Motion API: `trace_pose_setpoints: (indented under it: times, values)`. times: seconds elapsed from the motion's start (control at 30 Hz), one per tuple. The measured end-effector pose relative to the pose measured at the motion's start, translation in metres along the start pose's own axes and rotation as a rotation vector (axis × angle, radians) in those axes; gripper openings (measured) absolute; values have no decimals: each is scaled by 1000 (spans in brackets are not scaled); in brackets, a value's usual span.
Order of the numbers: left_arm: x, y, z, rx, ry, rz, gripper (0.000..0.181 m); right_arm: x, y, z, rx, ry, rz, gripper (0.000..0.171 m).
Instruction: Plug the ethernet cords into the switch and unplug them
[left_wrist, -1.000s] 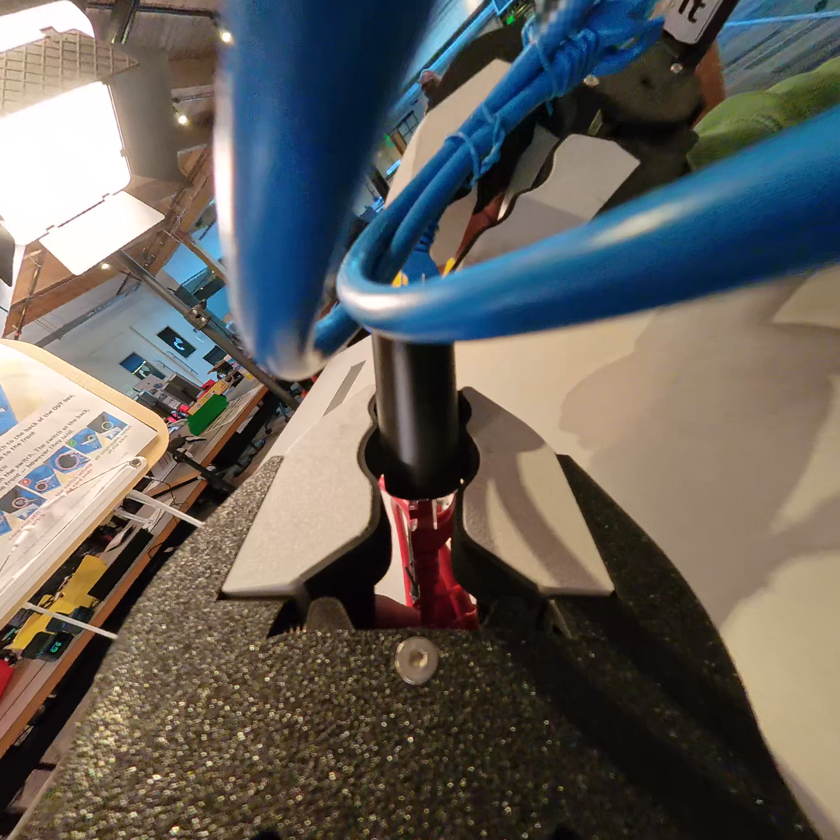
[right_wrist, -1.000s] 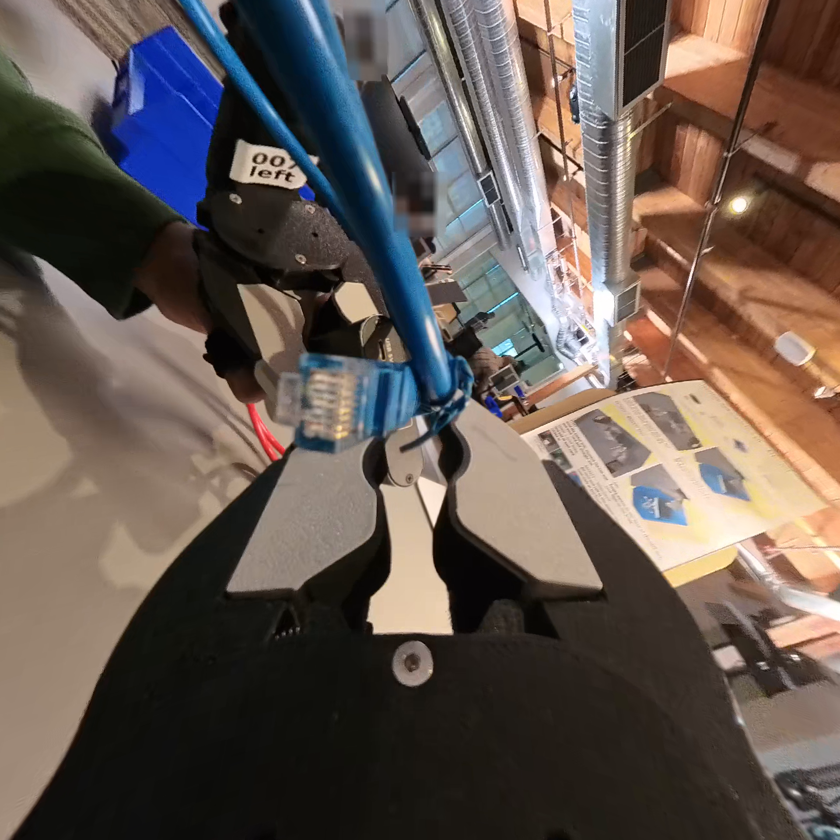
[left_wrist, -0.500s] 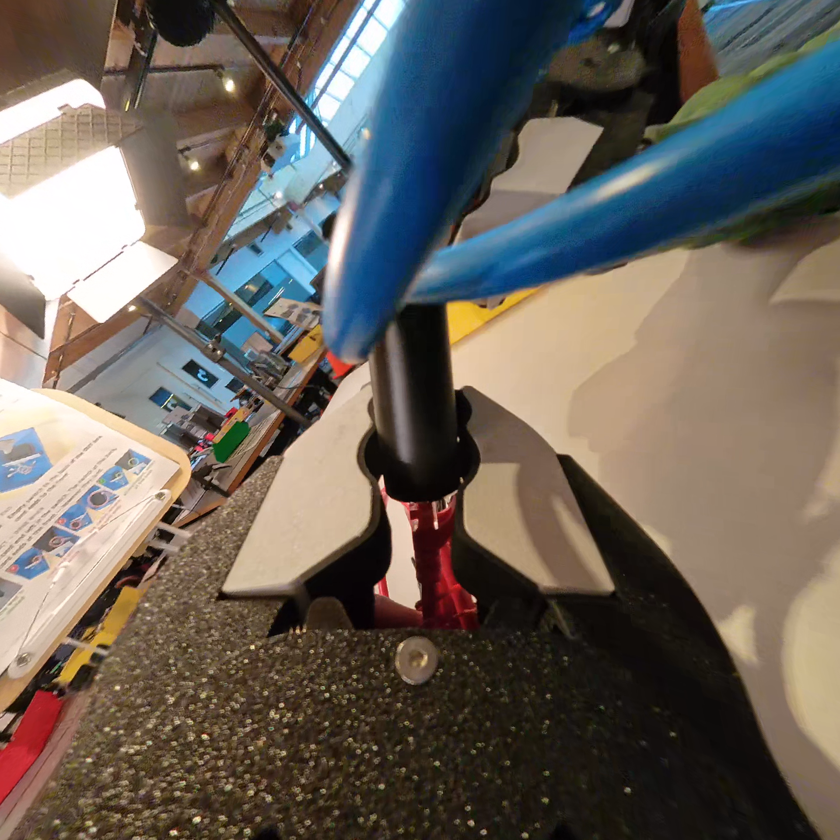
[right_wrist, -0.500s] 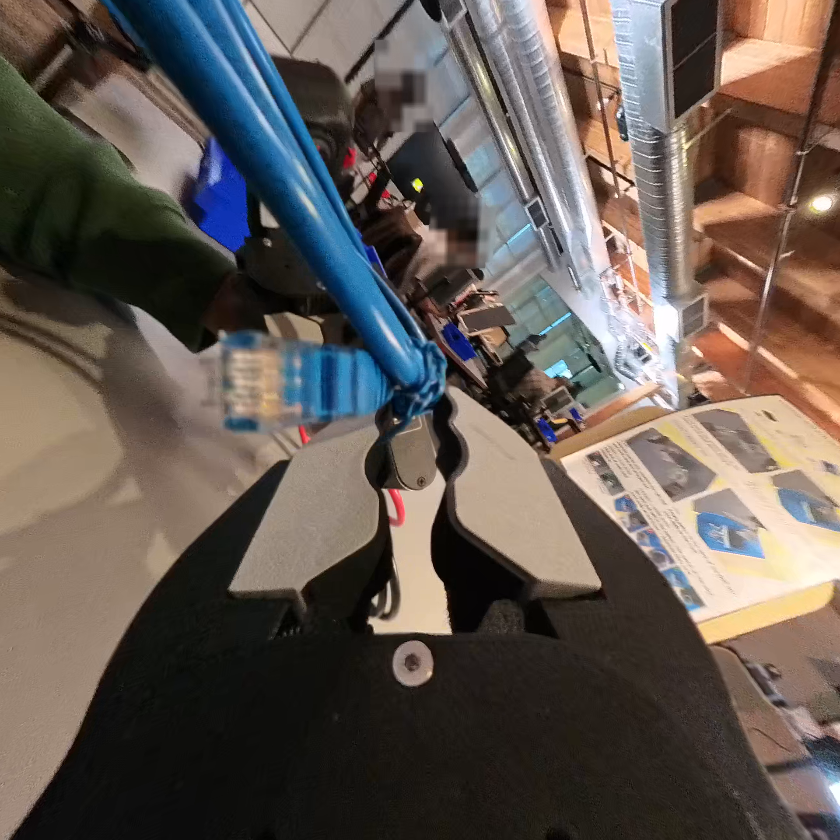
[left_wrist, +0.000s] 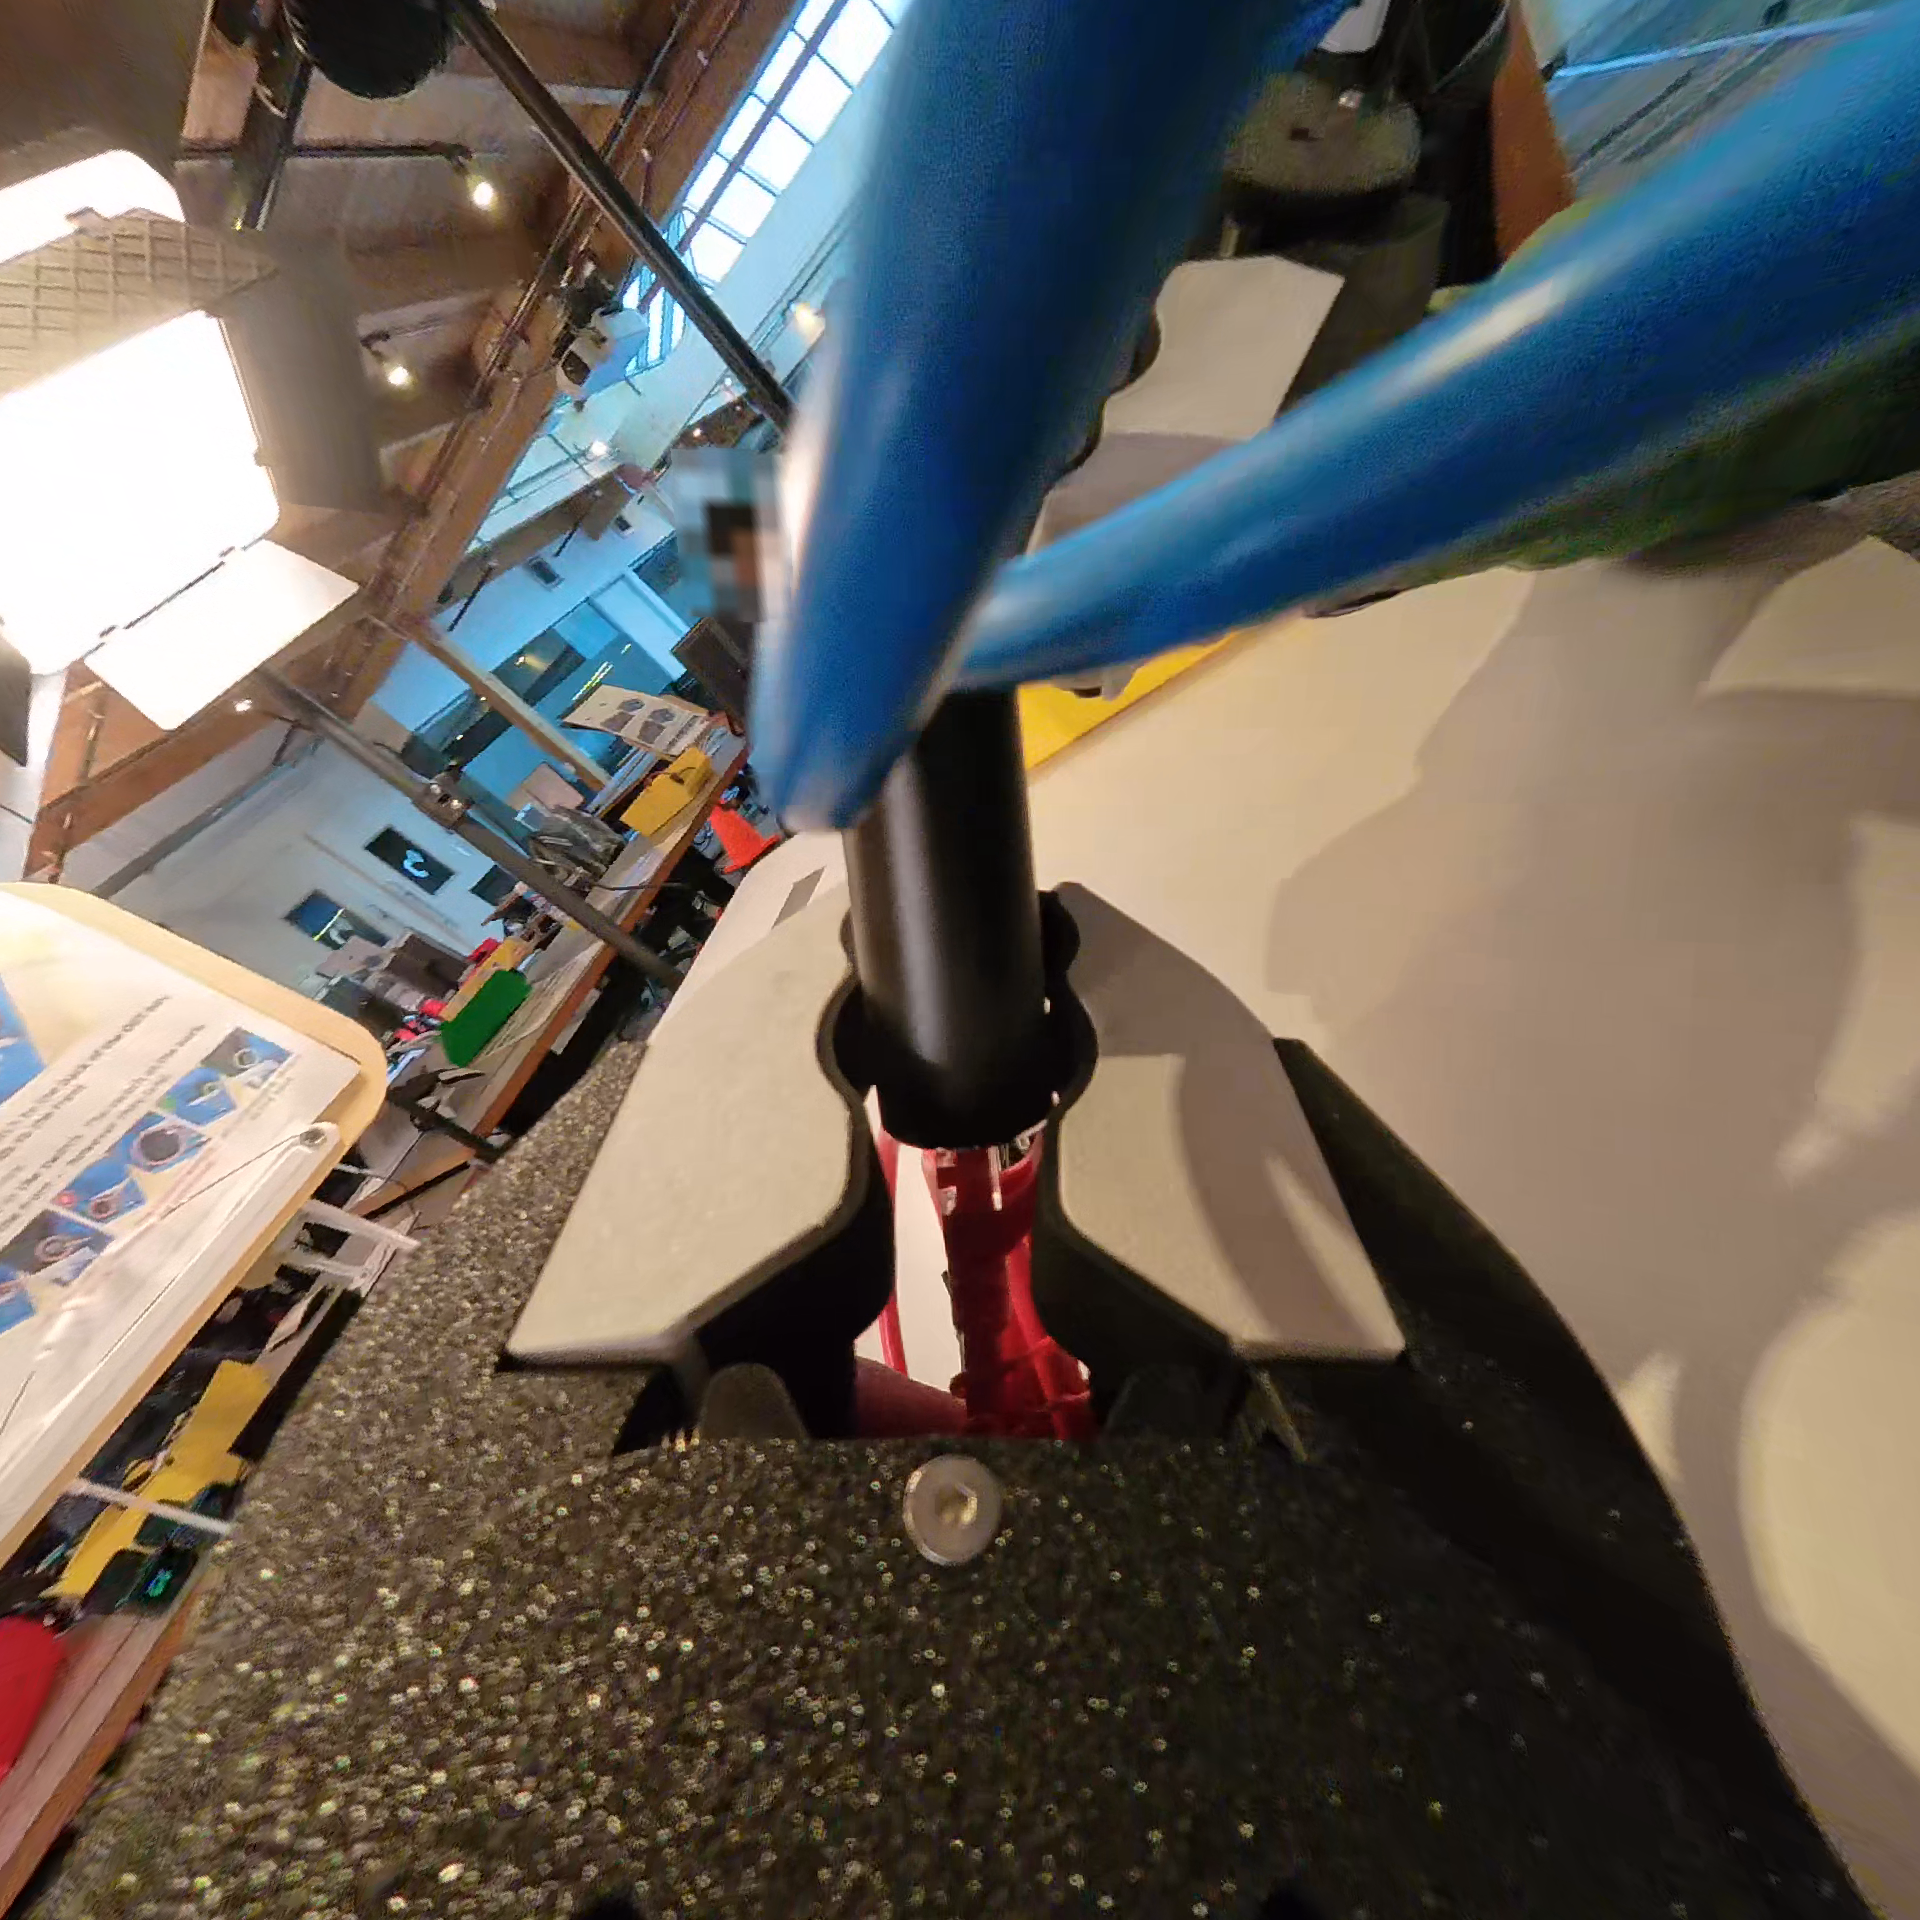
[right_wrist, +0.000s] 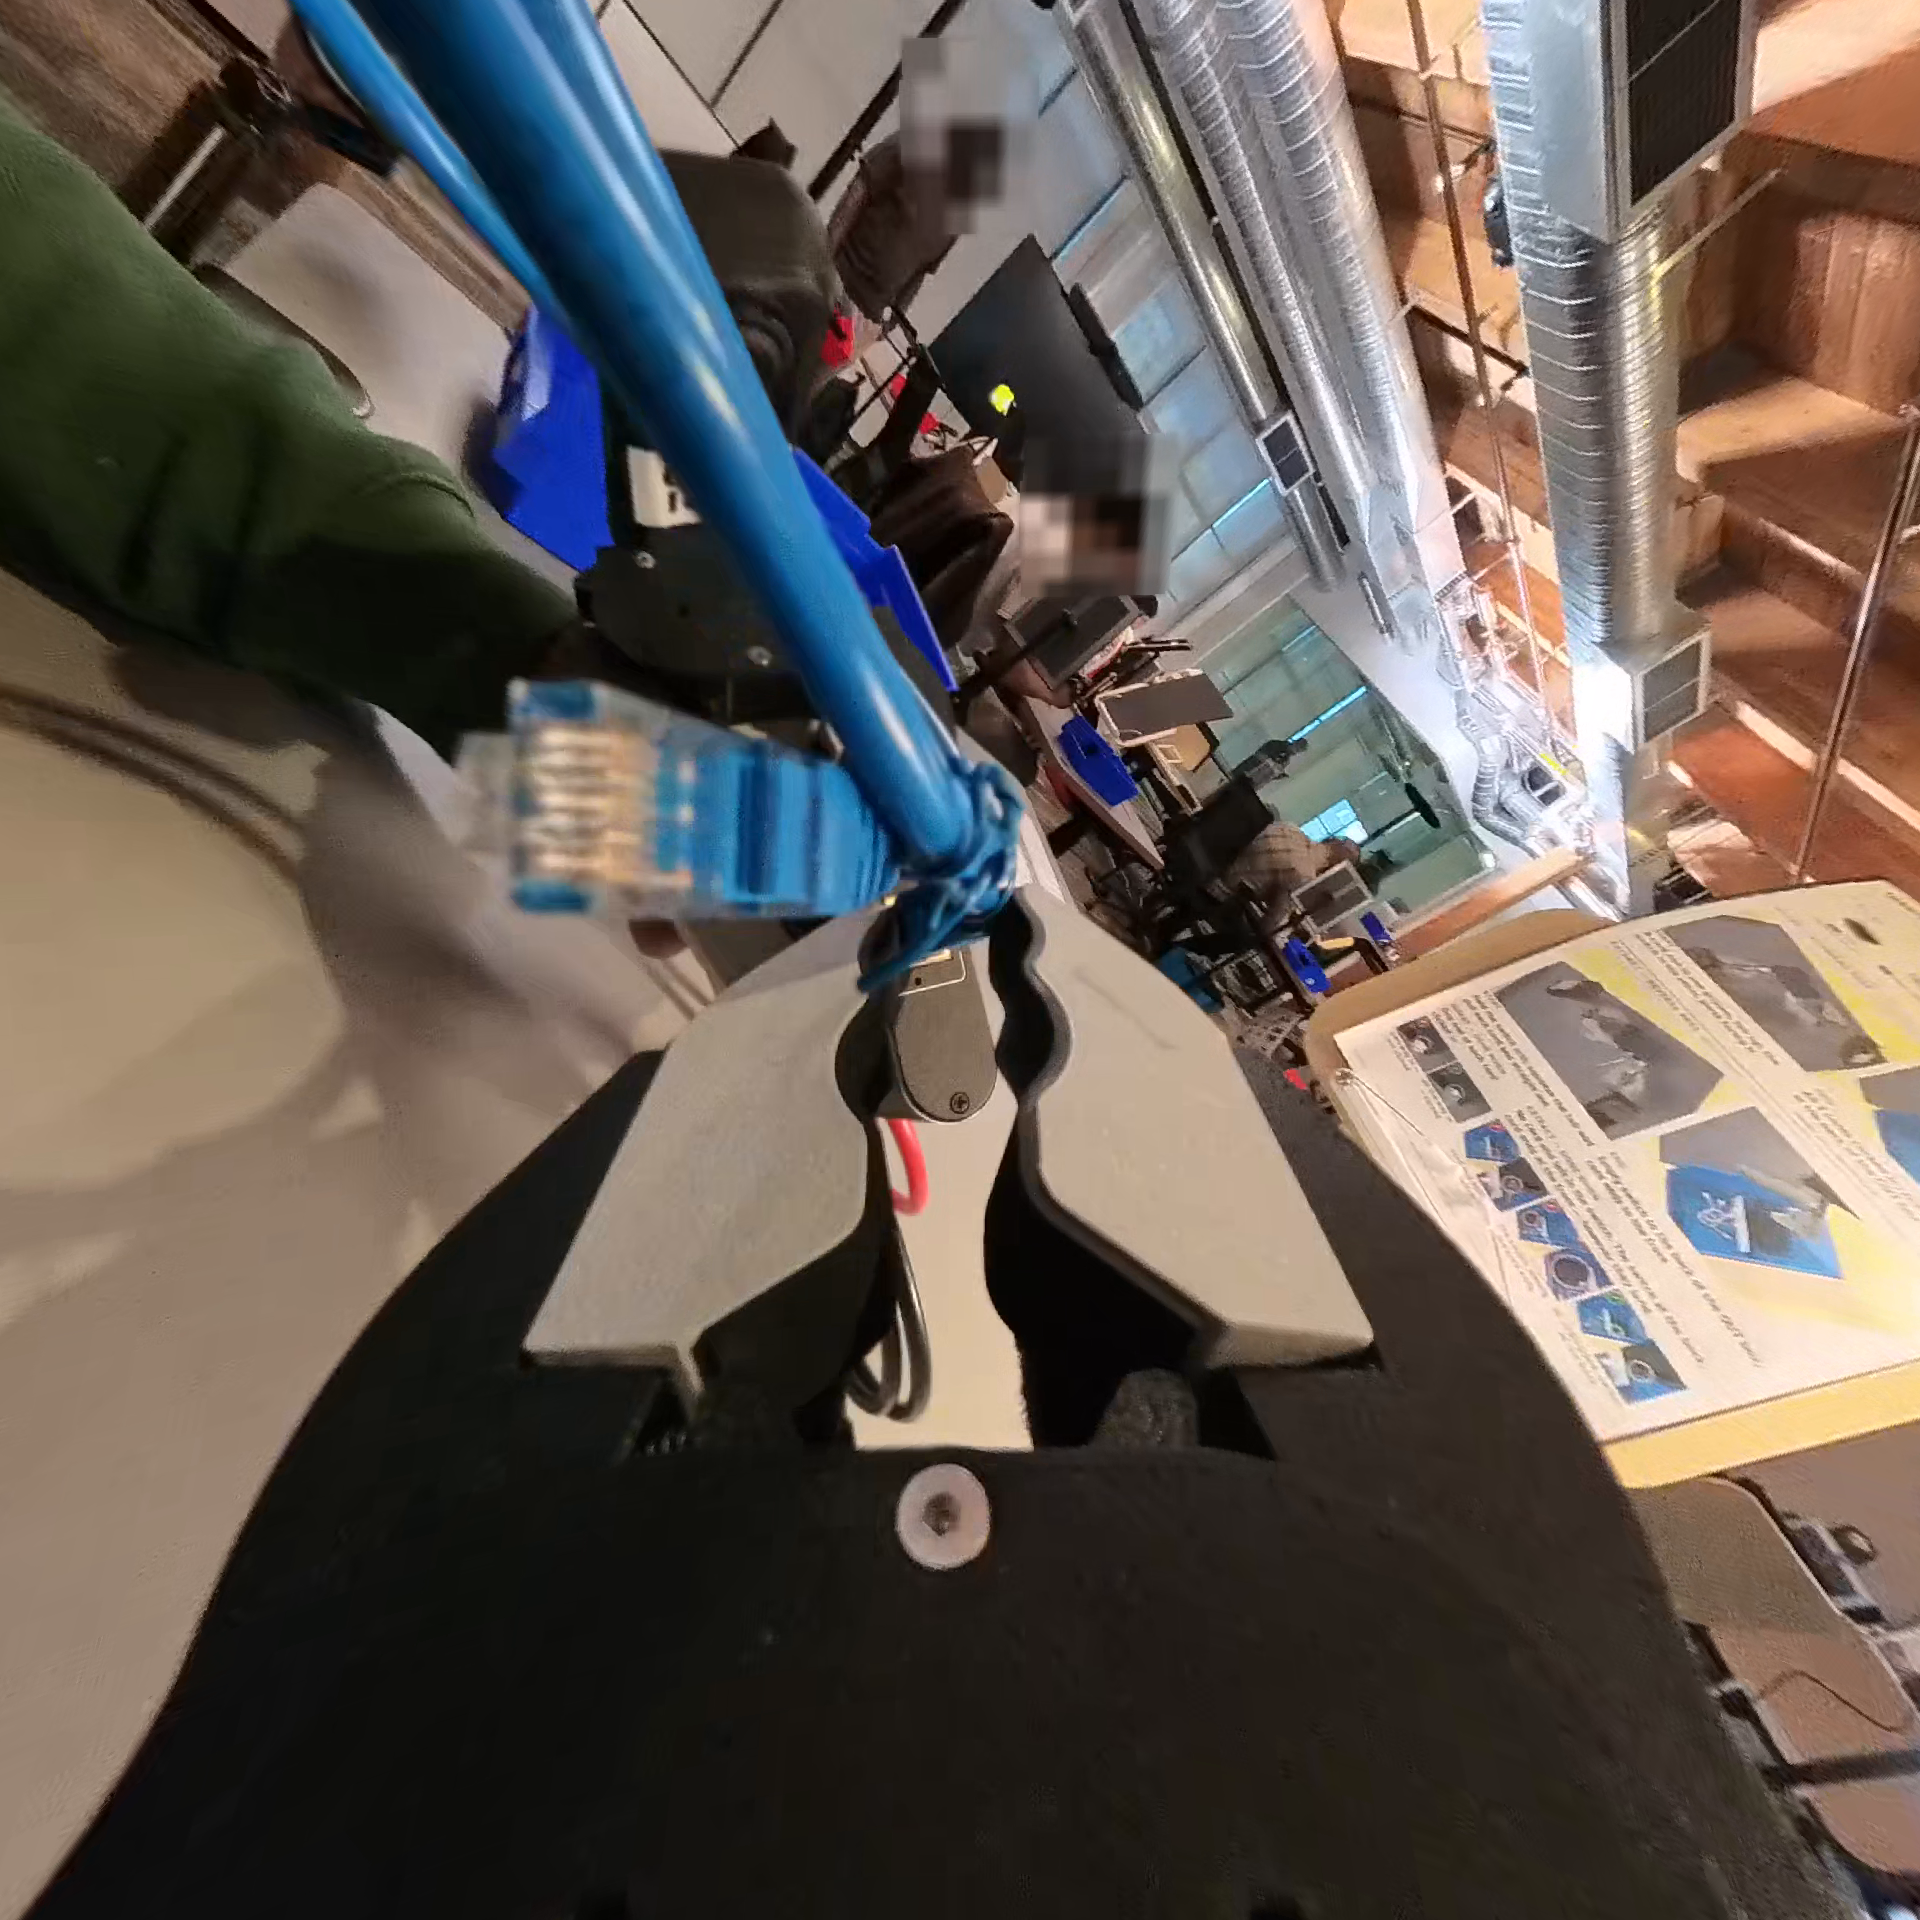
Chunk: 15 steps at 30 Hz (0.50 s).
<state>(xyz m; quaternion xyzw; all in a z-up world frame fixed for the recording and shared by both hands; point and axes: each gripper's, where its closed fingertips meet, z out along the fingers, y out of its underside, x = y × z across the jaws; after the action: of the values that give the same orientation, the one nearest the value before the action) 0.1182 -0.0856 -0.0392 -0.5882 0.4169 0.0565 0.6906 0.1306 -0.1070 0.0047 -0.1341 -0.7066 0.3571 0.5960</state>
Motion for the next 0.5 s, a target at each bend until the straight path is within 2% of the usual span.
trace_pose_setpoints:
  times: [0.17, 0.3, 0.43, 0.5]
  values:
    - [-14, 12, -2, -82, -100, 40, 28, 7, 10, 7, -164, 163, -230, 18]
    - [-19, 12, -2, -76, -128, 8, 28, 13, 10, 10, -205, 256, -262, 20]
    - [-11, 8, -1, -20, -43, -80, 32, 10, 6, 10, -215, 237, -297, 20]
    - [-4, 4, 0, 0, 17, -106, 30, 7, 2, 8, -176, 170, -204, 19]
